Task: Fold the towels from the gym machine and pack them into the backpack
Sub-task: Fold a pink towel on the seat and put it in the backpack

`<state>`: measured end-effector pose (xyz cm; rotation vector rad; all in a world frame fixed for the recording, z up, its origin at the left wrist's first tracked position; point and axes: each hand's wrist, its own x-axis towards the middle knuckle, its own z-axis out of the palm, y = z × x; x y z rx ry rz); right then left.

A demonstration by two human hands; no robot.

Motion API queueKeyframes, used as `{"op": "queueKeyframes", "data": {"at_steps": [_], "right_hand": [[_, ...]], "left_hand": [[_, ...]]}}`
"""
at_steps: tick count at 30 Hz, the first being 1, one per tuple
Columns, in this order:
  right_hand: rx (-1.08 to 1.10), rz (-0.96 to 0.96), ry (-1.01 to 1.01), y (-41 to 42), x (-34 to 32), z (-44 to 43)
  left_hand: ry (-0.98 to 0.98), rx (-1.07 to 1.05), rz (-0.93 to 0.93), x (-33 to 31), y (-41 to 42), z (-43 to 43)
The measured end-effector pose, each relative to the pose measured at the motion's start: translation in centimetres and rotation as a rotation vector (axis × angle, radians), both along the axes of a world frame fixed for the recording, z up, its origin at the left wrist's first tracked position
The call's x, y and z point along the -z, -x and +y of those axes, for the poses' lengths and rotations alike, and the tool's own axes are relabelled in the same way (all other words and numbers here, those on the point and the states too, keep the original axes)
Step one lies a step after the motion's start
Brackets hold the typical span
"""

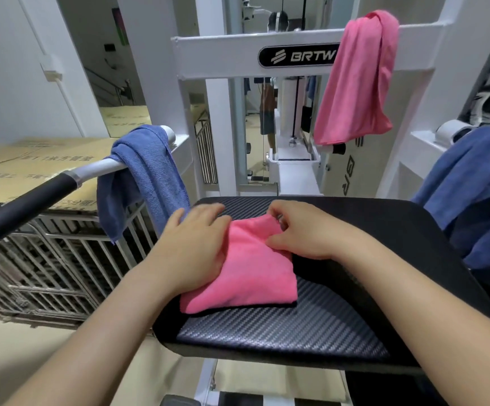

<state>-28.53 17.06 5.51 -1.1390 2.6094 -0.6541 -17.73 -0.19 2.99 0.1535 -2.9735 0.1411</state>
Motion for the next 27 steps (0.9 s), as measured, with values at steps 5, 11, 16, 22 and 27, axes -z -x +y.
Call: {"op": "queueKeyframes", "data": {"at_steps": [5, 11, 16, 22, 27], "right_hand": [[-0.143, -0.063, 0.386, -2.6, -0.2, 1.4], [-0.088, -0.524, 0.762, -7.3, -0.4, 6.5], [-0.079, -0.603, 0.659, -11.4, 2.7, 13.1], [0.074, -0.513, 0.552, -15.3, 3.6, 20.6], [0.320, -0.314, 0.499, -17.2, 5.8, 25.9]], "left_hand": [[-0.712, 0.144, -0.064, -2.2, -0.6, 2.2], [-1.127, 0.238, 0.078, -3.0, -4.7, 5.8], [-1.389, 0.223, 0.373, -0.5, -7.7, 9.5], [-1.154, 0.314, 0.341, 2.3, -9.8, 14.8], [-1.158, 0.312, 0.075, 4.7, -11.0, 20.3]]}}
